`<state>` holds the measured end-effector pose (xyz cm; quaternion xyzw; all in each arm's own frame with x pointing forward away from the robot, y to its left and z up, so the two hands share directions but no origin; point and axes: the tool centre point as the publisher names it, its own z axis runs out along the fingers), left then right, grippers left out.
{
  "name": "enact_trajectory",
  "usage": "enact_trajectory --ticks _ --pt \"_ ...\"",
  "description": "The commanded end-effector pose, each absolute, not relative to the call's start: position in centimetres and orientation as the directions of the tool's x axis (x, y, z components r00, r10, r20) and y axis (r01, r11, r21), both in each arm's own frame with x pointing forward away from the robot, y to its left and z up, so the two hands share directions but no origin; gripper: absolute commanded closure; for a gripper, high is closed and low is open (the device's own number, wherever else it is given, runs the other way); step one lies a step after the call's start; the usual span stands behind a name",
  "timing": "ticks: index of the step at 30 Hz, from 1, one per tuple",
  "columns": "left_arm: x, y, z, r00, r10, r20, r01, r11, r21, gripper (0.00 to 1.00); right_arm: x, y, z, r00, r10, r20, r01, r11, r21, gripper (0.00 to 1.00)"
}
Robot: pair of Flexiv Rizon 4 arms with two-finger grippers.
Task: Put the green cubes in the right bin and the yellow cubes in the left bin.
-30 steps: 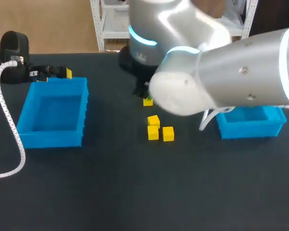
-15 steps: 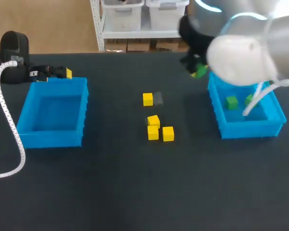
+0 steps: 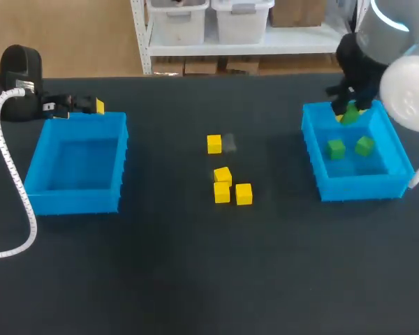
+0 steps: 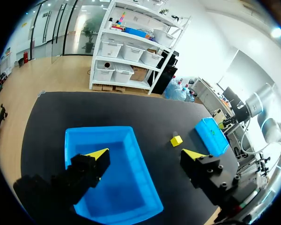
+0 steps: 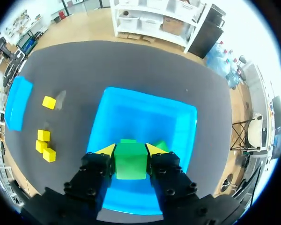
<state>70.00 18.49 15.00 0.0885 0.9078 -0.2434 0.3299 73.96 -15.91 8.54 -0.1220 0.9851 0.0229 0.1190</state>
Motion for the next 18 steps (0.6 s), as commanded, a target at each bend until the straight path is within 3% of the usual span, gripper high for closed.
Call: enact_trajectory --ticks 1,12,13,14,15,16,18 --pt "70.0 18.5 15.0 -0.767 0.0 -0.642 0.321 0.866 -0.383 0.0 73.43 -16.67 8.68 -0.901 -0.216 -0.377 -0.239 0.971 0.015 1.0" --pt "70.0 18.5 15.0 -0.767 0.0 -0.642 0.321 0.866 -0.383 0.0 73.72 -16.78 8.63 -0.899 -0.209 -0.385 -0.233 0.972 0.017 1.0" --pt "70.0 18.5 15.0 -0.767 0.0 -0.642 0.321 0.866 -0.383 0.0 73.73 -16.77 8.64 -0.899 -0.208 -0.385 -0.233 0.972 0.017 0.96" --pt "70.0 18.5 15.0 -0.767 0.0 -0.642 0.321 0.866 -0.383 0.0 73.74 -16.78 8.65 -0.899 -0.208 -0.385 -0.231 0.973 0.016 0.62" --pt "70.0 18.5 15.0 -0.767 0.0 -0.642 0.321 0.866 -0.383 0.0 73.75 -16.78 8.65 -0.899 -0.206 -0.385 -0.23 0.973 0.016 0.1" --pt "70.0 18.5 15.0 -0.767 0.0 -0.642 0.321 0.866 -0.383 0.0 73.76 -16.78 8.66 -0.899 -0.206 -0.386 -0.23 0.973 0.015 0.0" --pt "70.0 18.5 15.0 -0.767 0.0 -0.642 0.321 0.866 -0.383 0.0 73.81 -16.77 8.74 -0.895 -0.204 -0.398 -0.228 0.974 0.013 0.0"
